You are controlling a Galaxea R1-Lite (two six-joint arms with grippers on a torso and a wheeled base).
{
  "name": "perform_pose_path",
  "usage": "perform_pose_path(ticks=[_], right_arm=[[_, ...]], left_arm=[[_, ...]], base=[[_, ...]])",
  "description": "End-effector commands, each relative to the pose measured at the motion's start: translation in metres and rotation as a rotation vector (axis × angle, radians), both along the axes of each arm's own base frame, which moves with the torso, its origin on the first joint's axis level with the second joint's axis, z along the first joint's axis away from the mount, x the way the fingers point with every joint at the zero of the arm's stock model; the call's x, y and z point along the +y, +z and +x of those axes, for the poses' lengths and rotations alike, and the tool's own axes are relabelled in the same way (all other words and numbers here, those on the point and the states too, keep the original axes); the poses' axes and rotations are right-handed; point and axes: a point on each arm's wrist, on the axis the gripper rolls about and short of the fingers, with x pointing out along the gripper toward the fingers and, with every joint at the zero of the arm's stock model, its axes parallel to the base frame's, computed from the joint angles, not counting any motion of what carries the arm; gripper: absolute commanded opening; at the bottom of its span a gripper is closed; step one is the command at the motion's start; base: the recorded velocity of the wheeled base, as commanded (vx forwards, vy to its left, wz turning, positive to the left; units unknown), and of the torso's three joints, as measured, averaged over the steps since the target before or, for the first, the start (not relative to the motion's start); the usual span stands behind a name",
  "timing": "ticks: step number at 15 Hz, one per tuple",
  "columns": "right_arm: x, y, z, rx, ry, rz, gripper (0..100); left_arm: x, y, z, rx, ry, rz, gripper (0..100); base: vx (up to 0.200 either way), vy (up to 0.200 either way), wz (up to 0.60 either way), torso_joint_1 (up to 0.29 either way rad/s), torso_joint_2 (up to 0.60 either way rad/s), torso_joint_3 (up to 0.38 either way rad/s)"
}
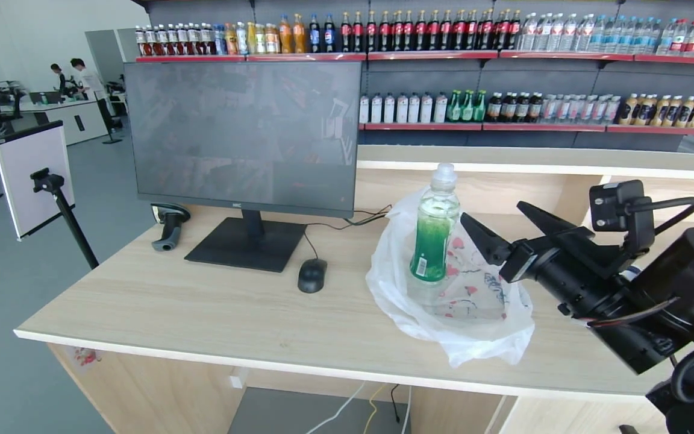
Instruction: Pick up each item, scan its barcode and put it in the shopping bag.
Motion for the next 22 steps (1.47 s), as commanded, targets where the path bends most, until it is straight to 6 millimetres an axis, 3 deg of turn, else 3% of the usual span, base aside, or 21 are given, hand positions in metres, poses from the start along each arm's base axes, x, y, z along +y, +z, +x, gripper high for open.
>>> perform_pose_path(ticks=[1,6,15,22], right_arm=[[-0.0044,0.0039,-0.0110,-0.009,0.003,0.004,100],[-0.0047,0.0045,-0.0099,-0.004,0.005,0.023,100],[-0.0071,0.0047,-0.0076,-0.005,-0.007,0.026,100],[-0.0076,0.0039,-0.0095,-0.002,-0.006,0.021,100]], left_arm=[[0.0000,-0.0001,-0.0001,0.000,0.000,-0.001,100],[0.0000,-0.0001,-0.0001,0.000,0.002,-0.002,100],[0.0000,0.0001,-0.0001,-0.001,0.000,0.002,100],[0.0000,-0.0001,-0.0001,0.000,0.000,-0.001,100]], base=[[-0.200,0.000,0.00,-0.007,0.00,0.002],[-0.160,0.000,0.00,-0.004,0.00,0.003],[0.000,0.000,-0.60,0.006,0.00,0.004],[0.200,-0.200,0.00,0.001,0.00,0.000]])
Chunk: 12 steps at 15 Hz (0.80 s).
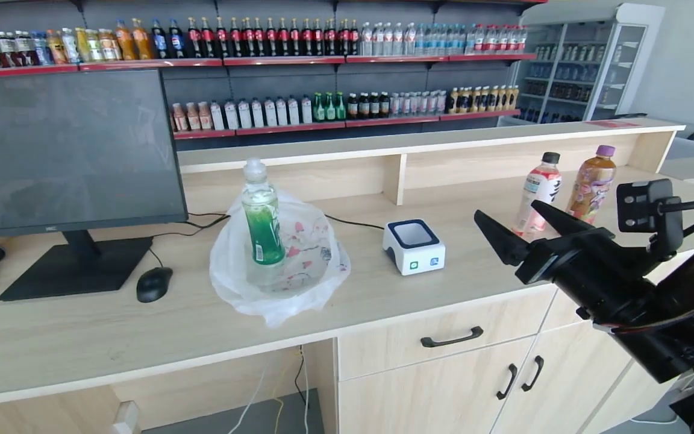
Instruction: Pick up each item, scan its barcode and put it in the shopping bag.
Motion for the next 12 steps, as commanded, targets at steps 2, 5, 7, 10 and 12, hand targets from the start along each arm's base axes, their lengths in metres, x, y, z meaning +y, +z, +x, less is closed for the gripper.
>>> perform_pose_path(ticks=[2,5,7,10,12], right_arm=[[-0.0003,-0.0004,-0.0002,0.001,-0.001,-0.001,100],[-0.0009,0.0016,-0.0014,-0.005,-0.001,0.003,100],[-0.0016,0.0028,-0.0019,-0.009,-0.002,0.005,100],[-0.0009,0.0013,-0.0016,-0.004,-0.001,0.003,100],[-0.0010,0.0009,-0.0017,-0.002,-0.001,0.002,100]], left_arm=[[0.0000,0.0001,0.0000,-0.001,0.001,-0.001,100],[0.0000,0.0001,0.0000,-0.001,0.000,-0.001,100],[0.0000,0.0001,0.0000,-0.001,0.000,0.002,100],[0.0000,-0.0001,0.0000,0.000,0.000,0.004,100],[0.0000,-0.0001,0.0000,0.000,-0.002,0.004,100]], base=[[0.200,-0.200,0.00,0.012,0.01,0.002],[0.133,-0.200,0.00,0.004,0.01,-0.001],[0.000,-0.200,0.00,0.002,0.00,0.007],[0.000,-0.200,0.00,-0.004,0.01,0.001],[0.000,-0.200,0.00,-0.002,0.00,0.005]])
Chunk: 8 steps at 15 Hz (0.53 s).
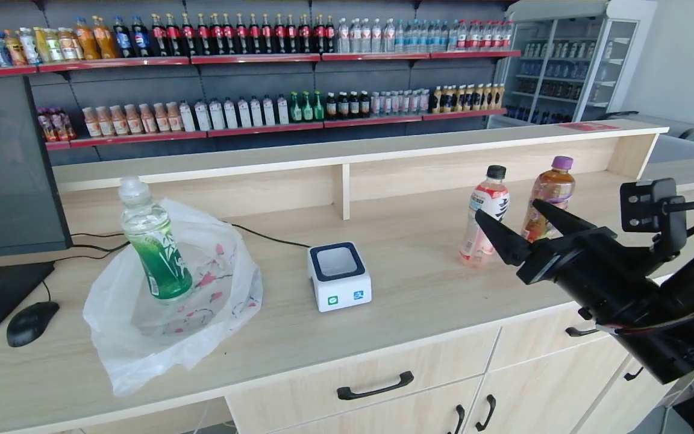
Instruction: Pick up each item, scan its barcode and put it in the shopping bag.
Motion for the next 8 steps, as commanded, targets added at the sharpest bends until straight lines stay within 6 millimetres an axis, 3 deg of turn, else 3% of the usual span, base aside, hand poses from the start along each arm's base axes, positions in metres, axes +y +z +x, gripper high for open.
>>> perform_pose_path(ticks=[1,5,8], right_arm=[[0.0001,-0.0015,0.0003,0.004,0.000,-0.003,100],[-0.0003,-0.0033,-0.0023,0.012,0.002,-0.009,100],[-0.0001,-0.0033,-0.0029,0.012,0.003,-0.010,100]], left_arm=[[0.0000,0.0000,0.0000,-0.001,0.000,-0.002,100],[0.0000,-0.0001,0.0000,0.001,0.000,-0.002,100],[0.0000,-0.0001,0.0000,0.001,0.000,0.000,100]], base=[[0.000,-0.200,0.00,0.002,0.00,0.002],[0.000,-0.200,0.00,0.004,0.00,0.000],[0.000,-0.200,0.60,0.004,0.00,0.005]])
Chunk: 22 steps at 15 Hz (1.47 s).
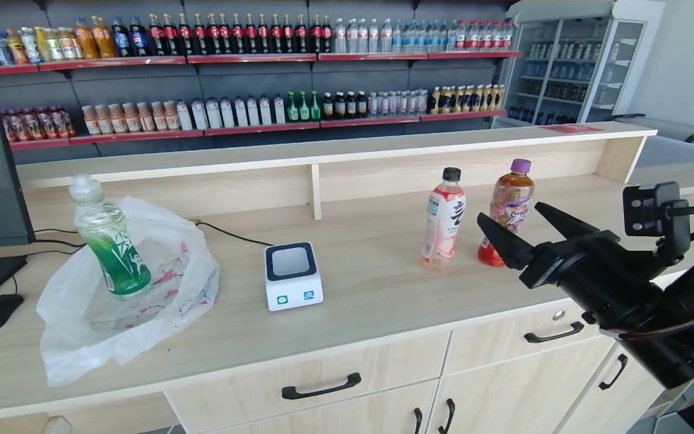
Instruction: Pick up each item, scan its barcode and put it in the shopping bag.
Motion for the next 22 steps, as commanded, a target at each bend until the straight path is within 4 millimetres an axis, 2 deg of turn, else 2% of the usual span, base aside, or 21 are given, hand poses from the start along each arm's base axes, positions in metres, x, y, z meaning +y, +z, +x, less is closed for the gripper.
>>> perform_pose_path(ticks=[1,3,9,14,17,22], right_arm=[[0.001,-0.001,0.000,0.003,0.003,-0.001,100],[0.000,-0.006,-0.007,0.023,0.012,-0.017,100],[0.004,-0.018,-0.004,0.063,0.015,-0.053,100],[0.011,-0.038,0.015,0.129,0.010,-0.085,100],[0.008,-0.038,0.025,0.121,-0.015,-0.079,100],[0.003,-0.028,0.009,0.098,-0.009,-0.069,100]], left_arm=[[0.000,0.000,0.000,-0.001,0.000,-0.001,100],[0.000,0.000,0.000,0.000,0.002,-0.004,100],[0.000,0.000,0.000,-0.001,0.000,-0.002,100],[0.000,0.000,0.000,-0.001,0.000,-0.004,100],[0.000,0.000,0.000,-0.001,0.000,-0.004,100],[0.000,0.000,0.000,-0.001,0.000,-0.002,100]], base=[[0.000,0.000,0.00,0.000,0.00,0.000],[0.000,0.000,0.00,0.000,0.00,0.000],[0.000,0.000,0.00,0.000,0.00,0.000],[0.000,0.000,0.00,0.000,0.00,0.000],[0.000,0.000,0.00,0.000,0.00,0.000],[0.000,0.000,0.48,0.002,0.00,0.000]])
